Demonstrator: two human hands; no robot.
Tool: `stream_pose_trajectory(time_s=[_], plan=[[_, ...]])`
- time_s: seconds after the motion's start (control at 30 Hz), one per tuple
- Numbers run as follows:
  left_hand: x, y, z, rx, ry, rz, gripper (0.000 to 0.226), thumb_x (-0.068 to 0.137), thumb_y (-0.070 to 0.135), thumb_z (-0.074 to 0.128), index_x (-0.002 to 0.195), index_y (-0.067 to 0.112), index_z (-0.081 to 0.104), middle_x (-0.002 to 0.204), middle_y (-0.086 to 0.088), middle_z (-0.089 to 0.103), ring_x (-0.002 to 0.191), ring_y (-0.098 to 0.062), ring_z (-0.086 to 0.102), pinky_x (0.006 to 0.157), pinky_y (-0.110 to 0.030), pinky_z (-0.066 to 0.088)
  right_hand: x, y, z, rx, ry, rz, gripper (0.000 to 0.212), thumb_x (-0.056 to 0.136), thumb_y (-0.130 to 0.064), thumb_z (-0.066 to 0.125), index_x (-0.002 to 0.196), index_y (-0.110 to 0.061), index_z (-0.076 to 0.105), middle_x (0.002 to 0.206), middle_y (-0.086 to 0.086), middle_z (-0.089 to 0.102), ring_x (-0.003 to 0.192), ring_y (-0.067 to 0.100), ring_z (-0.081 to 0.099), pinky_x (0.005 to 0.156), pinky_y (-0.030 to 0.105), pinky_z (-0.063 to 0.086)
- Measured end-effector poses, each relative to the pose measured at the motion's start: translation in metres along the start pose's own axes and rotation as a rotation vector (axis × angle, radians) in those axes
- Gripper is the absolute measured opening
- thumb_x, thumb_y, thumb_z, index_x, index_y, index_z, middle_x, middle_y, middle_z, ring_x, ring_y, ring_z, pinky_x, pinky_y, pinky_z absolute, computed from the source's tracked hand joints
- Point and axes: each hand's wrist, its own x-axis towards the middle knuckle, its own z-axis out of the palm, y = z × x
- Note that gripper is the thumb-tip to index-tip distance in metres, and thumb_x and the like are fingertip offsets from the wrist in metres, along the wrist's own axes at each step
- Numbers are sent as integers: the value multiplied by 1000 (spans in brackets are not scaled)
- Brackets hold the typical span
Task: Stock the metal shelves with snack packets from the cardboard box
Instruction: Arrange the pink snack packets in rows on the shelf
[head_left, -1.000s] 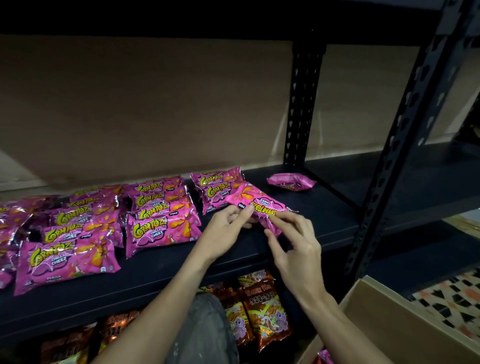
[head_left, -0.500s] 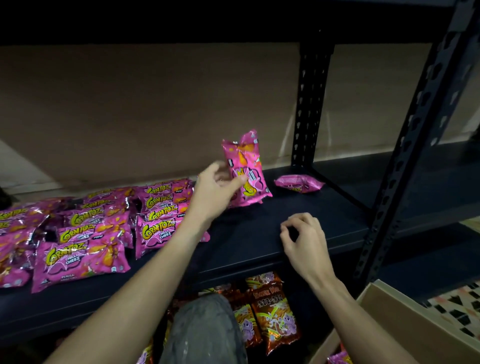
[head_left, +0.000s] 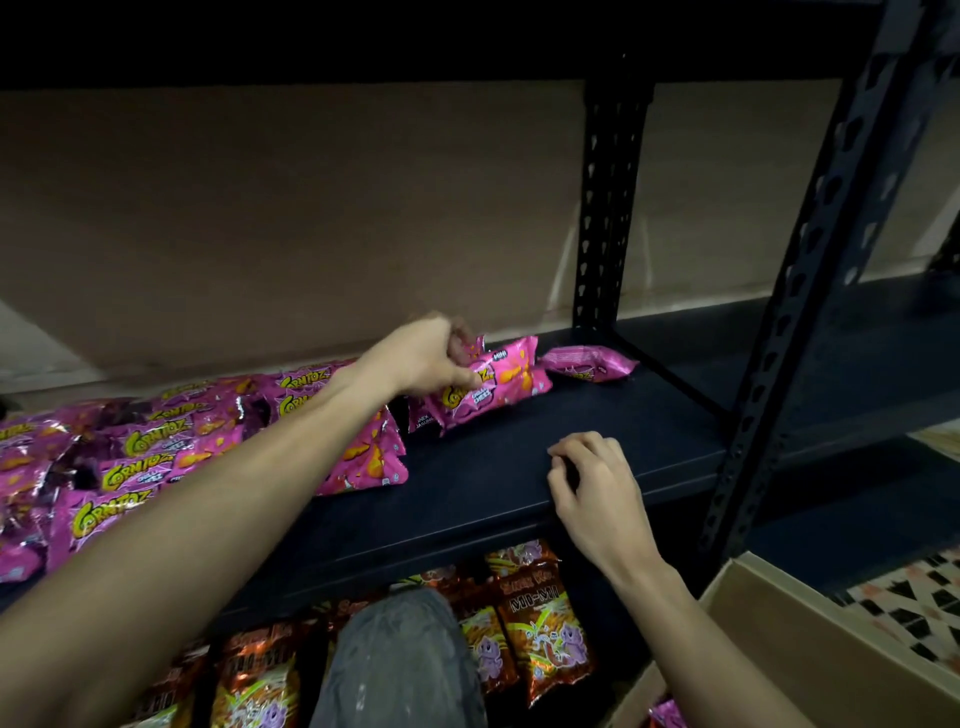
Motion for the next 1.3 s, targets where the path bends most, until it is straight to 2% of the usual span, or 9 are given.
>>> stream_pose_trajectory(time_s=[0.17,0.27,0.37,0.63,0.87,1.3], plan=[[0,-10,10,98,-39,-7,47,76,32,84,113,13,62,99,4,71,84,-15,66,74,-28,49,0,1,1,-3,6,-9,17,95,-16,60,106,-10,72,107,-1,62,103,16,52,93,32,47],[0,-16,13,121,-5,-6,45,75,33,84,108,15,61,102,4,66,83,-12,60,74,-23,42,1,2,2,-3,5,-10,18,95,-16,60,107,-10,72,107,-1,62,103,17,52,94,33,47],[1,-22,16,115,6,-7,41,76,33,83,106,15,61,95,3,67,82,-14,63,72,-25,45,0,2,2,1,4,-6,19,95,-16,59,108,-9,72,108,-1,62,104,17,52,95,35,47],[0,-27,20,205,41,45,37,83,34,77,113,19,61,87,13,62,90,-13,60,86,-37,54,1,2,1,5,-5,-1,19,96,-17,59,108,-11,71,108,-1,62,103,15,51,95,36,48],[-3,-28,26,218,80,61,31,81,26,77,108,20,63,85,13,65,84,-14,66,82,-38,56,0,1,1,14,4,3,17,95,-16,59,107,-11,71,106,-2,62,102,15,51,93,36,48],[-6,-27,27,200,160,45,28,77,29,80,100,24,64,86,13,67,81,-12,66,81,-32,55,0,0,1,6,5,-1,17,96,-16,59,107,-11,71,107,-2,61,102,14,50,93,33,47]])
